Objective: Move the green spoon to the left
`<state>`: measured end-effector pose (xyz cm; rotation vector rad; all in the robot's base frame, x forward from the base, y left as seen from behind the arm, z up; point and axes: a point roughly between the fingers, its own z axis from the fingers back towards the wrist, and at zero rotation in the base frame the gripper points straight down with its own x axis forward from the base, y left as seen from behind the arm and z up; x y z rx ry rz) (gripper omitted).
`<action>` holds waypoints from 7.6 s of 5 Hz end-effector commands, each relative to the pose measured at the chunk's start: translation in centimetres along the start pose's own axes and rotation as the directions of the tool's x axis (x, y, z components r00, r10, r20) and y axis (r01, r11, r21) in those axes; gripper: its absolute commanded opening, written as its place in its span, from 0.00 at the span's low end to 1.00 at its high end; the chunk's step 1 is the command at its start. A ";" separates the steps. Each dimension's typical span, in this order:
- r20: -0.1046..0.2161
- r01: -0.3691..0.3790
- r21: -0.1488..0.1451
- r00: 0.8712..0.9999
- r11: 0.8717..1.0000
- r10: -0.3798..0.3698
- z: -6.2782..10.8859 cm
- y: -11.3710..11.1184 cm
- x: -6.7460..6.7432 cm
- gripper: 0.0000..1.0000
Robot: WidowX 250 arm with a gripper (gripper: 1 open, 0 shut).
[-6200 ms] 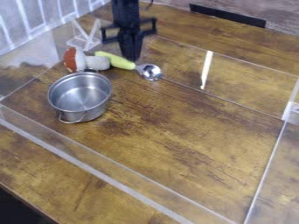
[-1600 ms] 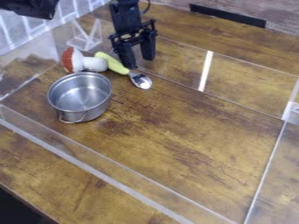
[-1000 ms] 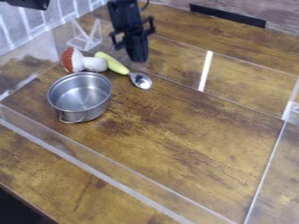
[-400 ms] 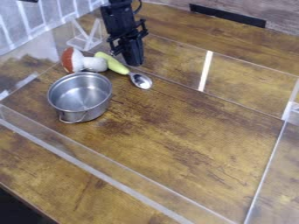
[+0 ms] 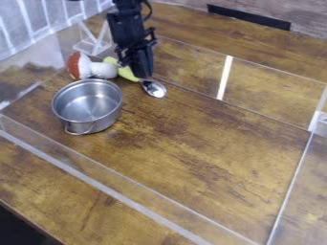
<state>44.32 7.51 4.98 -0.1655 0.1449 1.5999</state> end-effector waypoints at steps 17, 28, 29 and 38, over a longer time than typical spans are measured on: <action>0.169 0.185 0.004 0.968 0.983 -0.183 -0.5 -1.7 2.2 1.00; 0.175 0.150 -0.075 0.975 0.986 -0.135 12.7 7.0 4.6 0.00; 0.150 0.149 -0.077 0.979 0.986 -0.136 12.3 7.1 4.7 0.00; -0.046 0.413 -0.002 0.910 0.911 -0.412 12.0 11.5 -0.2 0.00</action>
